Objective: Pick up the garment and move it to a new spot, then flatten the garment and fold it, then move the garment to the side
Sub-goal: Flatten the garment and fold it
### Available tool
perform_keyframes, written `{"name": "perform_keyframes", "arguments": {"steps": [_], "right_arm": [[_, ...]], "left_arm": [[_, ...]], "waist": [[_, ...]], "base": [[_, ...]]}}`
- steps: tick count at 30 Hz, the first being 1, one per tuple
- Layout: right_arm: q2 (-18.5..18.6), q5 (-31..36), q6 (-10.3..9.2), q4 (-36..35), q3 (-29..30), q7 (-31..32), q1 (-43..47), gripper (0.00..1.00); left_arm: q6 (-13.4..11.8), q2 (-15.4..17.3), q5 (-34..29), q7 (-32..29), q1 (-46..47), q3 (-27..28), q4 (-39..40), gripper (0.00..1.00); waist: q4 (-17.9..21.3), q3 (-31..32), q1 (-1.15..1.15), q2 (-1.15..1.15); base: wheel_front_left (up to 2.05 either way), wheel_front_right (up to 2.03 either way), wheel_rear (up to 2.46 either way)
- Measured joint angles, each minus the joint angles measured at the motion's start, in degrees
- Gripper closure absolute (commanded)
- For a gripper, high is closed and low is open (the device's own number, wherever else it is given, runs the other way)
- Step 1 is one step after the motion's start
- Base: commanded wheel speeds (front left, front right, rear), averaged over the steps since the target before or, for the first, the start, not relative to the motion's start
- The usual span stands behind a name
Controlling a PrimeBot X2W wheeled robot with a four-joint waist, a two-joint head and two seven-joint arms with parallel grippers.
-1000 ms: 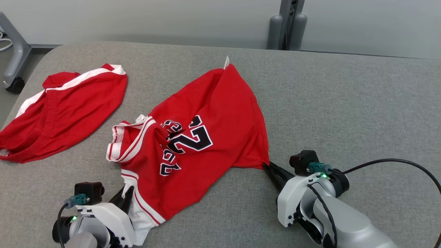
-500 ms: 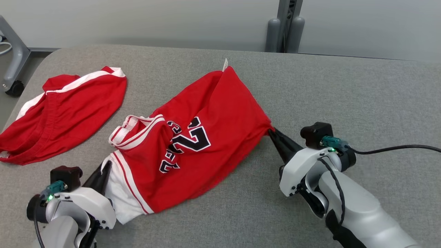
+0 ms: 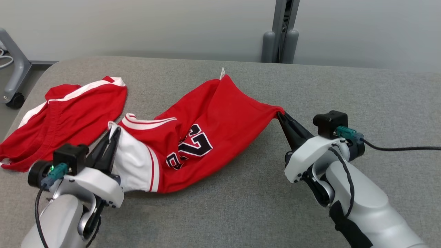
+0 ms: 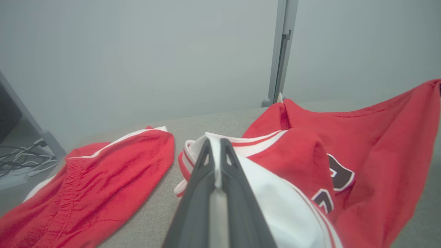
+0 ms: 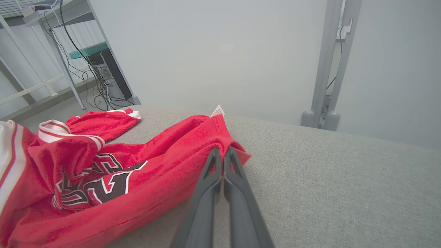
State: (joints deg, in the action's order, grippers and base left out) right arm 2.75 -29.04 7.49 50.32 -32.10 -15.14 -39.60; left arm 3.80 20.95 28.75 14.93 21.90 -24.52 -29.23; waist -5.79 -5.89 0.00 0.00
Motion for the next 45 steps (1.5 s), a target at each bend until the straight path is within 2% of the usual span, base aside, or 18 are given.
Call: {"name": "perform_keyframes", "arguments": {"steps": [5,12,18,23,30,33,39,41,45], "right_arm": [[0.91,-2.77,0.0,0.29,-2.58,0.0,-5.71,1.0],[3.3,-10.13,0.01,-0.04,-6.2,3.34,-19.78,1.0],[4.63,-19.05,0.0,2.35,-3.16,7.61,-33.31,1.0],[5.11,-21.23,0.0,8.45,-0.01,8.04,-45.79,1.0],[4.91,-19.81,0.0,19.19,2.68,4.25,-59.62,1.0],[4.83,-17.19,0.0,21.82,2.89,2.21,-64.19,1.0],[6.42,-12.72,0.0,23.36,5.98,0.4,-70.7,1.0],[6.66,-11.4,0.0,23.3,7.82,0.23,-72.81,1.0],[5.39,-8.84,0.0,21.26,10.05,0.14,-72.77,1.0]], "left_arm": [[0.79,1.74,-2.09,-2.77,7.48,-1.4,3.36,1.0],[2.64,4.56,-2.82,-8.02,23.42,-1.66,3.81,1.0],[3.41,5.34,-0.29,-12.94,38.83,-2.34,0.86,1.0],[3.54,4.98,2.56,-15.49,52.16,-3.56,-3.27,1.0],[3.63,3.72,4.83,-16.42,67.15,-4.94,-9.8,1.0],[3.61,2.89,4.48,-15.48,71.99,-5.15,-13.17,1.0],[1.14,-0.07,3.04,-11.21,80.98,-4.35,-17.92,1.0],[0.93,-1.86,3.91,-9.84,82.8,-3.52,-18.63,1.0],[1.21,-3.33,4.03,-8.42,82.53,-4.09,-20.71,1.0]], "waist": [[0.7,-0.6,0.0,0.0],[2.05,-4.63,0.0,0.0],[3.26,-9.87,0.0,0.0],[4.36,-14.85,0.0,0.0],[6.96,-20.22,0.0,0.0],[8.48,-21.43,0.0,0.0],[10.23,-22.86,0.0,0.0],[10.27,-23.69,0.0,0.0],[9.91,-26.47,0.0,0.0]], "base": [[0.0,0.0,0.0],[0.0,0.0,0.0],[0.0,0.0,0.0],[0.0,0.0,0.0],[0.0,0.0,0.0],[0.0,0.0,0.0],[0.0,0.0,0.0],[0.0,0.0,0.0],[0.0,0.0,0.0]]}}
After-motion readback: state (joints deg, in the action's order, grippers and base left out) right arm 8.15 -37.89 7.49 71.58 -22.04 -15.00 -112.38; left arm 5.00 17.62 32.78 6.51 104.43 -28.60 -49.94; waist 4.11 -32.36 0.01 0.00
